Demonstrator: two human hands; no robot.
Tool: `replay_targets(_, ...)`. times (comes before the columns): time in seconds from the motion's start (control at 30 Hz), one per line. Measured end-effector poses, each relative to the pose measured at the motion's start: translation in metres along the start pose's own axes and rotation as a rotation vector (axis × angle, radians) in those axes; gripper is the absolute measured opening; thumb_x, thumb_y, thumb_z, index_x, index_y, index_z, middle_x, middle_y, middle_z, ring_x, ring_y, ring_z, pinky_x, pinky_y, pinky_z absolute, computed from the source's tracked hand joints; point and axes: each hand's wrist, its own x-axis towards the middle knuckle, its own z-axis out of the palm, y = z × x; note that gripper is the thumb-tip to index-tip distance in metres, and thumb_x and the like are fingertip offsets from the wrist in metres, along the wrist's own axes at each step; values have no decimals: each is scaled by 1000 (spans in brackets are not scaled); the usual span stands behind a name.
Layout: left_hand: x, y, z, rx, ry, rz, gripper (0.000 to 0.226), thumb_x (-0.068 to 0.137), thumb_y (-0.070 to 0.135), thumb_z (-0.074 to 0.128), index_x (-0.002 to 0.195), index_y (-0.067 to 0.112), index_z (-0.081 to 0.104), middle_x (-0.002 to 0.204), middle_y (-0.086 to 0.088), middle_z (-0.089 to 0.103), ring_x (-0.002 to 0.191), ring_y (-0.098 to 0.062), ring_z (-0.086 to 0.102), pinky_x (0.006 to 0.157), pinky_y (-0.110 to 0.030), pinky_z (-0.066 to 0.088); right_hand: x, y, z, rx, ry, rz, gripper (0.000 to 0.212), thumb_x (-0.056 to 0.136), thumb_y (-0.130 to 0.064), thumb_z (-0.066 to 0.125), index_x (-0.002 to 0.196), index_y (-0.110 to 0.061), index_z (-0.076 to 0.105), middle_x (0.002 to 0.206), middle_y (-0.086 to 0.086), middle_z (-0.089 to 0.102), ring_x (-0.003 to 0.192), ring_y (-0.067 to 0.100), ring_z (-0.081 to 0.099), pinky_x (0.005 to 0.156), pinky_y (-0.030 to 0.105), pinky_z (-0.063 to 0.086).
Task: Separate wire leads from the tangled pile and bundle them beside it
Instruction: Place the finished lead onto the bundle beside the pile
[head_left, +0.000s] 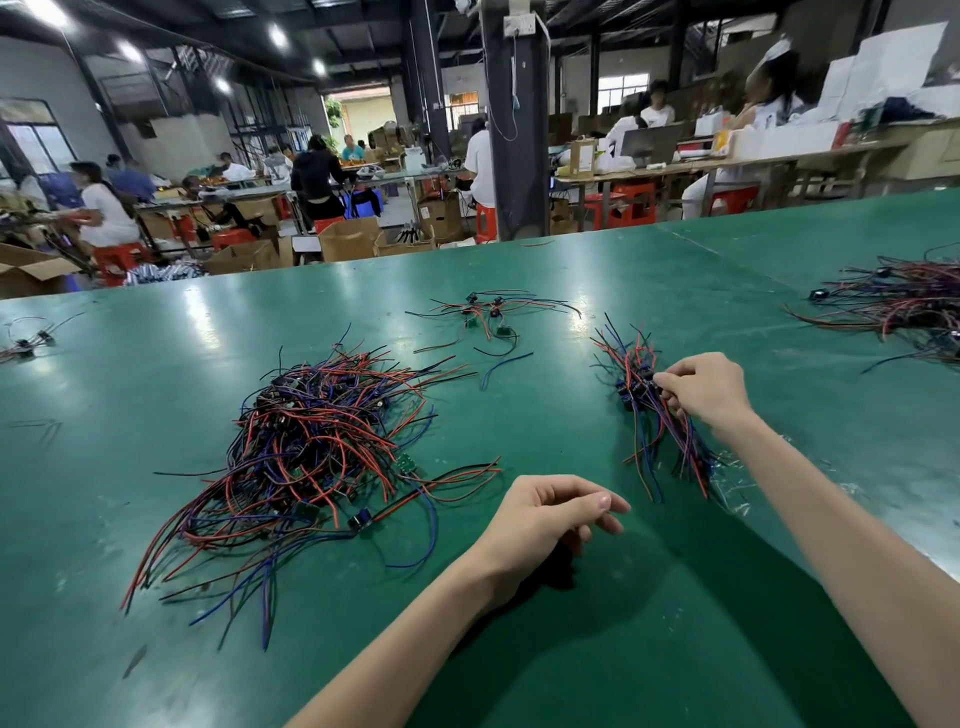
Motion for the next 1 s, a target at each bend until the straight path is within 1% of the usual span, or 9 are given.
replay_targets(0.13, 0, 0, 0, -18, 10, 3, 14, 91, 9, 58, 86, 9, 72, 68, 1, 67, 47, -2, 44, 43, -13, 35, -10, -6, 1, -196, 60, -66, 21, 87, -25, 67, 80, -5, 72, 84, 13, 71, 84, 31, 62, 77, 32, 46)
replay_targets(0.4, 4, -6, -3, 195, 161, 104, 10, 85, 4, 66, 89, 11, 73, 68, 6, 66, 50, -2, 50, 51, -18, 43, -38, -19, 13, -379, 218, -327, 18, 91, -18, 58, 90, -3, 67, 95, 17, 63, 93, 34, 55, 72, 34, 42)
replay_targets(0.5, 5, -6, -7, 311, 258, 160, 10, 86, 5, 65, 91, 9, 73, 75, 1, 70, 63, -2, 58, 64, -17, 46, -55, -26, 28, -403, 179, -439, 14, 89, -14, 56, 89, -3, 64, 94, 15, 62, 93, 32, 53, 71, 34, 39)
replay_targets(0.57, 5, -6, -9, 456, 278, 217, 9, 87, 9, 65, 91, 11, 73, 76, 2, 70, 63, 0, 56, 64, -15, 44, -67, -30, 38, -412, 129, -519, 11, 88, -13, 57, 87, -4, 63, 92, 14, 62, 92, 32, 53, 73, 36, 40)
replay_targets(0.7, 0, -6, -4, 681, 198, 348, 12, 87, 20, 64, 87, 12, 72, 75, 2, 70, 60, 4, 51, 63, -14, 43, -84, -33, 56, -414, 31, -633, 9, 87, -13, 56, 86, -5, 61, 89, 12, 62, 90, 30, 53, 75, 35, 39)
replay_targets(0.77, 0, -8, -3, 856, 180, 389, 15, 87, 25, 61, 88, 15, 71, 79, 1, 69, 65, -2, 53, 67, -23, 46, -89, -33, 61, -407, -8, -649, 9, 87, -13, 55, 87, -6, 61, 90, 11, 62, 91, 30, 53, 76, 35, 39)
replay_targets(0.83, 1, -9, -5, 1041, 259, 412, 17, 87, 28, 58, 87, 16, 70, 83, 0, 67, 77, -15, 56, 72, -32, 47, -90, -33, 63, -384, -24, -643, 9, 88, -14, 54, 89, -6, 60, 91, 10, 62, 91, 29, 53, 75, 35, 39)
replay_targets(0.9, 4, -5, -13, 1140, 434, 421, 18, 89, 26, 54, 85, 15, 68, 85, -1, 67, 85, -21, 57, 75, -37, 47, -90, -33, 63, -356, -19, -620, 9, 88, -14, 55, 89, -7, 61, 91, 9, 63, 91, 28, 54, 74, 35, 39)
replay_targets(1.0, 9, 5, -34, 1176, 691, 272, 19, 93, 23, 47, 100, 16, 63, 102, -3, 62, 98, -21, 54, 81, -35, 45, -90, -31, 63, -328, -26, -567, 10, 89, -14, 55, 89, -8, 62, 91, 9, 64, 91, 28, 55, 74, 36, 41)
